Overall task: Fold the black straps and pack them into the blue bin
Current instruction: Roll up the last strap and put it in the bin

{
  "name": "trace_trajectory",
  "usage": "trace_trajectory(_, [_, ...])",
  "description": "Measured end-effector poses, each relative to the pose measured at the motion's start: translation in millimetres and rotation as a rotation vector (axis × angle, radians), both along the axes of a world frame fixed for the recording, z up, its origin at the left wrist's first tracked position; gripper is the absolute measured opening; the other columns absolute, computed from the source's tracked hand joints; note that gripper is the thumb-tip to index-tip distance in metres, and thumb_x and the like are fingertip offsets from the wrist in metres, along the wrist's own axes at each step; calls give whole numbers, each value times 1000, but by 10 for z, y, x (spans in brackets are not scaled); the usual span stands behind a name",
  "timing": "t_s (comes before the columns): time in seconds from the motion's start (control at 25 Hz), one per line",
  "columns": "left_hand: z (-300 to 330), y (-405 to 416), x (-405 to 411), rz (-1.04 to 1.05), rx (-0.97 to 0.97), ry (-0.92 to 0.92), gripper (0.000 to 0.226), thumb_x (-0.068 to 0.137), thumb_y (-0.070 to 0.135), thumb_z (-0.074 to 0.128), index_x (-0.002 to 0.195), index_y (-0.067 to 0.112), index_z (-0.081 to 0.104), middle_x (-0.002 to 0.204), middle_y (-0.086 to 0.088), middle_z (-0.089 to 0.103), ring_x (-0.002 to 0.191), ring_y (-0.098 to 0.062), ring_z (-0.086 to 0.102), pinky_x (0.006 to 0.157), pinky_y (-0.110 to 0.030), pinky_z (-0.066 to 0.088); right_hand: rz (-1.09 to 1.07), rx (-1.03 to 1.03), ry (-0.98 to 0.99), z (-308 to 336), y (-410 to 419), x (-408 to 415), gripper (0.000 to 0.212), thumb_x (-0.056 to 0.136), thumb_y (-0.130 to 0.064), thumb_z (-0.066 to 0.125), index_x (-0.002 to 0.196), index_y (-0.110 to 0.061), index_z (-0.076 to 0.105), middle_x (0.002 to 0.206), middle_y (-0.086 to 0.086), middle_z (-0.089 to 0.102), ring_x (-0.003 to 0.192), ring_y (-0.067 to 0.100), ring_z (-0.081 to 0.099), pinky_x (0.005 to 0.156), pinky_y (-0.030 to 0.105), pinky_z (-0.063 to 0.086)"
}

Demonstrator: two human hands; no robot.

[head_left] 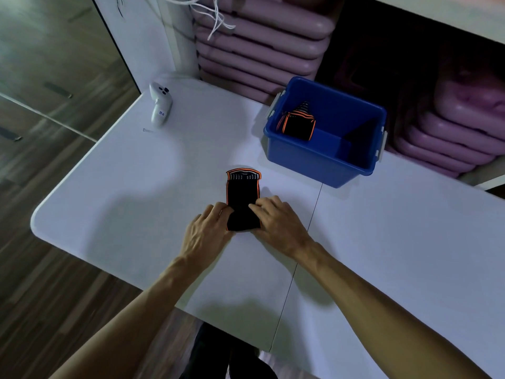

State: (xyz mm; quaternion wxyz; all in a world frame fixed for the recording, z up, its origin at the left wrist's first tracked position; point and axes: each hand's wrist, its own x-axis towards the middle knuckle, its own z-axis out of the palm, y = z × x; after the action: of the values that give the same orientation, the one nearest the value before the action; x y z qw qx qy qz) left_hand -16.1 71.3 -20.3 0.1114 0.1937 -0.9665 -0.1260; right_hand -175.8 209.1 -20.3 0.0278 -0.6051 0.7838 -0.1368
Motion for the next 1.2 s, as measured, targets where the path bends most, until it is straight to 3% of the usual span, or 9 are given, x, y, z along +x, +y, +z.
trace_trajectory(0.16, [52,-108,-45,-44,88,56,44,78,31,65,118,13,58,104,-2,63,89,-22,62,67,-33,53,-21,-6,-242,118,23,-65,43,93,-37,62,128,-13,54,114,4,66,103,24,53,83,38,49])
trace_trajectory(0.36, [83,-312,-235,126,541,113,30,89,39,55,108,16,59,93,1,67,78,-17,63,70,-31,50,-173,59,-497,193,-206,-208,36,102,-40,46,123,-15,59,113,4,61,109,17,43,90,35,44])
trace_trajectory(0.48, [28,-330,-401,299,729,118,31,88,34,62,110,12,56,105,0,57,87,-18,60,75,-29,48,-334,-26,-637,59,-298,-176,28,99,-36,53,117,-16,58,111,4,57,109,23,50,92,37,46])
trace_trajectory(0.56, [12,-369,-452,333,865,87,38,88,27,64,119,10,51,111,-1,56,83,-16,59,68,-25,45,-406,-62,-793,83,-312,-146,36,97,-31,58,128,-18,46,113,1,56,106,23,57,89,33,49])
trace_trajectory(0.64, [33,-439,-453,253,948,-19,33,91,22,60,121,11,56,112,-4,64,81,-16,60,67,-25,44,-408,-4,-894,159,-295,-154,58,96,-30,61,145,-21,32,118,-2,53,108,19,58,85,17,45])
trace_trajectory(0.72, [68,-490,-428,153,972,-80,27,93,21,58,119,13,61,111,-5,66,86,-17,61,67,-22,44,-386,51,-915,169,-258,-201,69,94,-31,64,152,-20,28,123,-2,52,112,17,56,84,11,41])
trace_trajectory(0.88, [123,-410,-383,19,922,-90,25,92,19,59,115,11,62,109,-7,61,99,-14,61,75,-8,42,-327,112,-935,176,-99,-207,63,81,-41,75,135,-15,53,126,5,54,111,20,58,95,31,49])
trace_trajectory(1.08, [296,-150,-400,-32,985,-19,25,90,20,60,115,14,58,116,-10,55,107,-14,61,82,-13,47,-333,39,-813,420,240,-139,48,84,-37,75,126,-21,60,116,-1,56,100,6,55,78,7,41])
trace_trajectory(1.2, [645,-7,-572,-140,924,34,40,82,37,58,116,16,60,116,-3,56,109,-11,60,92,-24,49,-313,5,-642,736,473,-209,51,86,-40,71,133,-26,55,122,-7,58,109,8,48,88,17,37])
